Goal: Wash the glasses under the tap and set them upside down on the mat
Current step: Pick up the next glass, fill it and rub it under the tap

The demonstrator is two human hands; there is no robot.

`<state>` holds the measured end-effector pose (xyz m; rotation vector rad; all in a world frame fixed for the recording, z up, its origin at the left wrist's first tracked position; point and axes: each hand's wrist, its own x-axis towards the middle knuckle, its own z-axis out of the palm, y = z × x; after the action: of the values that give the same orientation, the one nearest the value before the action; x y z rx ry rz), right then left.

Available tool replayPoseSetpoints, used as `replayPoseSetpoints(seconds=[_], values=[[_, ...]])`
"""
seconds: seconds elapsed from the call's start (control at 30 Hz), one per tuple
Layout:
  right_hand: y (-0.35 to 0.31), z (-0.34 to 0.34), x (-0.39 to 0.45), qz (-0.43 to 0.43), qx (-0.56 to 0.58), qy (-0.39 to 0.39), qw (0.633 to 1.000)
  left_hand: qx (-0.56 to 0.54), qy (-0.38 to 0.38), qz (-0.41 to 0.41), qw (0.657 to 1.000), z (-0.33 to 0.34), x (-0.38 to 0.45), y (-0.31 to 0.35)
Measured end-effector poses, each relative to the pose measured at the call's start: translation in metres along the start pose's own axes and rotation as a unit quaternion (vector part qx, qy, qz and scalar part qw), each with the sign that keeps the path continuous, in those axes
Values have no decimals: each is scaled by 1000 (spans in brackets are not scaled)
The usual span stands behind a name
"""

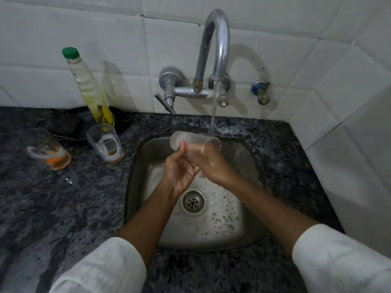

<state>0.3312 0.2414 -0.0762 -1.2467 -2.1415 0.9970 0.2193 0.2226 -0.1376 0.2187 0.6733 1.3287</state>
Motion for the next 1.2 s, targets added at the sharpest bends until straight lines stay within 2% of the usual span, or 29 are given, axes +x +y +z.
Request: replayPoseSetpoints(seconds=[0.03, 0.07, 0.1, 0.13, 0.17, 0.23, 0.27, 0.3, 0.33, 0.4, 0.43, 0.47, 0.53, 0.57, 0.6, 0.63, 0.67, 0.73, 0.77, 0.8, 0.87, 0.93, 0.97, 1.0, 1.03, 1.07, 1.1, 1.17, 1.2], values=[[3, -6, -2, -35, -172, -69, 982, 39, 20, -15, 999, 0, 4, 6], [12, -12, -3, -68, -322, -112, 938, 90, 42, -44, 994, 2, 6, 10], [17, -17, -2, -84, -392, -133, 906, 126, 59, -65, 988, 3, 6, 10], [20, -15, -1, -77, -390, -140, 907, 132, 60, -73, 987, 3, 5, 8], [13, -10, 0, -69, -317, -123, 938, 119, 47, -56, 990, 2, 3, 6], [1, 4, 2, -19, -49, -10, 999, 59, 6, -5, 998, -1, 2, 3], [-2, 8, 1, -2, 20, 14, 1000, 37, -8, 9, 999, -3, 4, 3], [-1, 8, -2, -15, -9, 4, 1000, 31, -11, 16, 999, -5, 4, 6], [2, 6, -3, -57, -111, -32, 992, 40, -9, 10, 999, -5, 6, 9], [10, -6, -4, -87, -356, -134, 920, 109, 21, -46, 993, -4, 10, 15], [13, -10, -2, -75, -391, -153, 904, 142, 37, -67, 987, -3, 10, 15], [15, -9, 2, -55, -369, -147, 916, 143, 47, -75, 986, -4, 8, 11], [9, -3, 10, 15, -165, -53, 985, 71, 41, -41, 996, -3, 3, 4], [1, 0, 12, 58, -17, -9, 998, 35, 35, -17, 999, -1, 1, 1], [-2, 1, 11, 54, 48, -3, 997, 5, 30, 4, 1000, 0, 2, -1], [-1, -3, 10, 22, 18, -18, 999, -9, 33, 17, 999, 1, 7, 1], [2, -7, 11, -32, -106, -65, 992, 1, 53, 21, 998, 3, 10, 6], [10, -18, 15, -68, -351, -142, 923, 58, 87, -17, 994, 6, 17, 13], [10, -21, 19, -69, -375, -137, 914, 72, 95, -33, 992, 6, 17, 13], [9, -20, 24, -55, -353, -122, 926, 67, 102, -40, 992, 6, 16, 10], [-4, -11, 32, 3, -155, -50, 987, 15, 93, -24, 995, 11, 12, 4], [-11, -8, 33, 39, 17, -19, 999, -29, 64, 8, 997, 13, 14, 3], [-8, -11, 33, 11, -38, -42, 998, -36, 65, 14, 997, 14, 18, 6], [-5, -14, 33, -28, -169, -87, 981, -28, 63, 7, 998, 15, 22, 12], [1, -19, 33, -52, -307, -127, 942, -4, 65, -15, 998, 16, 25, 19], [4, -25, 33, -59, -382, -144, 911, 30, 64, -40, 997, 14, 28, 23], [8, -28, 33, -68, -393, -141, 906, 56, 69, -55, 995, 14, 27, 23], [5, -19, 36, -10, -242, -79, 967, 71, 68, -49, 994, 14, 20, 16], [0, -11, 37, 65, -60, -15, 996, 53, 53, -31, 997, 14, 20, 12]])
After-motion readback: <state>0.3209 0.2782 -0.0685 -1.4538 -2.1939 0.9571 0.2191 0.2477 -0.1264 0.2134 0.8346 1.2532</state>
